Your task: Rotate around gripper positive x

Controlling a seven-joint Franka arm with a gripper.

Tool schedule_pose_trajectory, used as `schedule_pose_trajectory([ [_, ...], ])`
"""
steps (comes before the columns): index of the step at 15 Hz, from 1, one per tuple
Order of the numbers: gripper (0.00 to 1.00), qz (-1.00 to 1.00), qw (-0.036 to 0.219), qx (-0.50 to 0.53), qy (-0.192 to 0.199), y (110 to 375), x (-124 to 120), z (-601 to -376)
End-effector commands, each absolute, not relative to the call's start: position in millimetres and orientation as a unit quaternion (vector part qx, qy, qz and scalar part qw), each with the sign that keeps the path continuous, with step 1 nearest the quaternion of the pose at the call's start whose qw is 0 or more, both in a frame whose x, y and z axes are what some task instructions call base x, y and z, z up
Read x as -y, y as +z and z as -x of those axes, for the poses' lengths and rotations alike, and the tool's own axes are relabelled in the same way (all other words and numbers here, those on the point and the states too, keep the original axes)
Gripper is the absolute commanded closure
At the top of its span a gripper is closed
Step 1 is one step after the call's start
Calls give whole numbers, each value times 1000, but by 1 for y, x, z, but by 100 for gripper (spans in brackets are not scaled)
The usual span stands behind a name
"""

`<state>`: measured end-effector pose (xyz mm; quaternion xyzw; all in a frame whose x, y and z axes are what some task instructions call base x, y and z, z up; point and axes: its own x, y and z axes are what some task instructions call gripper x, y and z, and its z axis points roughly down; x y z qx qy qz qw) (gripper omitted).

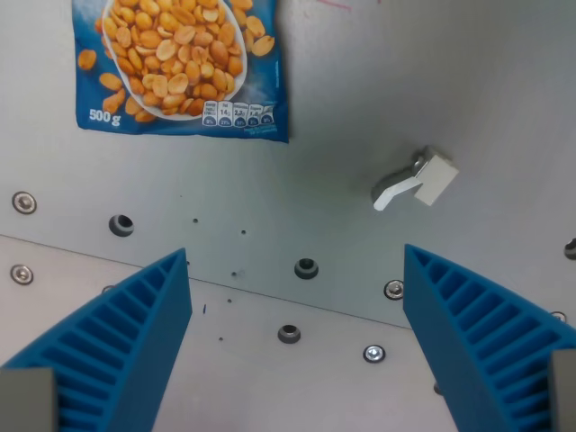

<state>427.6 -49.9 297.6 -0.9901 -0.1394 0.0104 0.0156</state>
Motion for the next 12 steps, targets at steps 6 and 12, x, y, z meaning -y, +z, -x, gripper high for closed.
schedule_pose_trajectory([
  [6, 0, 980, 133, 144, 26, 302, 54, -428],
  [12, 0, 974, 172, 143, 32, 302, 54, -428],
])
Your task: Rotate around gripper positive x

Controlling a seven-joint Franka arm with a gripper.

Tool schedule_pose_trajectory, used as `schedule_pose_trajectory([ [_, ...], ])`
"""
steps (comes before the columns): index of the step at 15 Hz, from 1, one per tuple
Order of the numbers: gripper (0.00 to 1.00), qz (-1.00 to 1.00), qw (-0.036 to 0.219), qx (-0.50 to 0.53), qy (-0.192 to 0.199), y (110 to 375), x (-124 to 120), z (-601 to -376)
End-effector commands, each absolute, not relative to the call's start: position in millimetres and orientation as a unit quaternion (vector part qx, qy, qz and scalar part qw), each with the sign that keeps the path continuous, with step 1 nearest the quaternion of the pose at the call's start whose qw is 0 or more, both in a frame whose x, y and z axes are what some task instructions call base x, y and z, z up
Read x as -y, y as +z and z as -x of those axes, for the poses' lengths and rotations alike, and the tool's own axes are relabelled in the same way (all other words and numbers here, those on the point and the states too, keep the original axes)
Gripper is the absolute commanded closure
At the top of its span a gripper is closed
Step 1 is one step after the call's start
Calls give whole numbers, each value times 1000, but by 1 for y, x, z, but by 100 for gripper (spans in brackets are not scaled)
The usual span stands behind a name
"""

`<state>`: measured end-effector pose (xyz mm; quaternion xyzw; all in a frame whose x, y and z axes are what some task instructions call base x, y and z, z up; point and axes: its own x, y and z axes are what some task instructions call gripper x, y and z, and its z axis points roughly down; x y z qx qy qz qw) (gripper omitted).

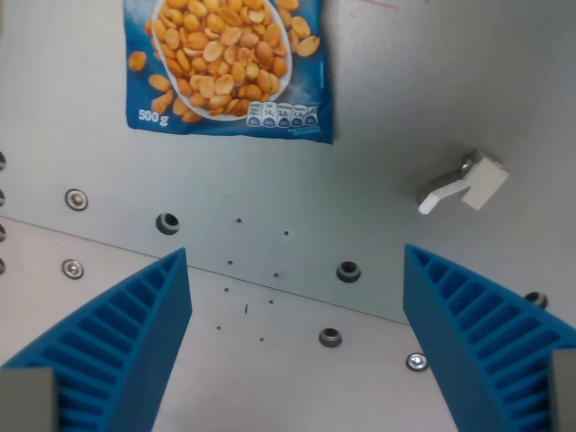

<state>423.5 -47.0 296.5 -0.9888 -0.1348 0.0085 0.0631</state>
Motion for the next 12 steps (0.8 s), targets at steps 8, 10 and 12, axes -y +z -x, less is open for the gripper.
schedule_pose_trajectory([
  [8, 0, 964, 224, 141, 39, 302, 54, -428],
  [10, 0, 960, 237, 141, 41, 302, 54, -428],
  [12, 0, 957, 249, 140, 43, 302, 54, -428],
])
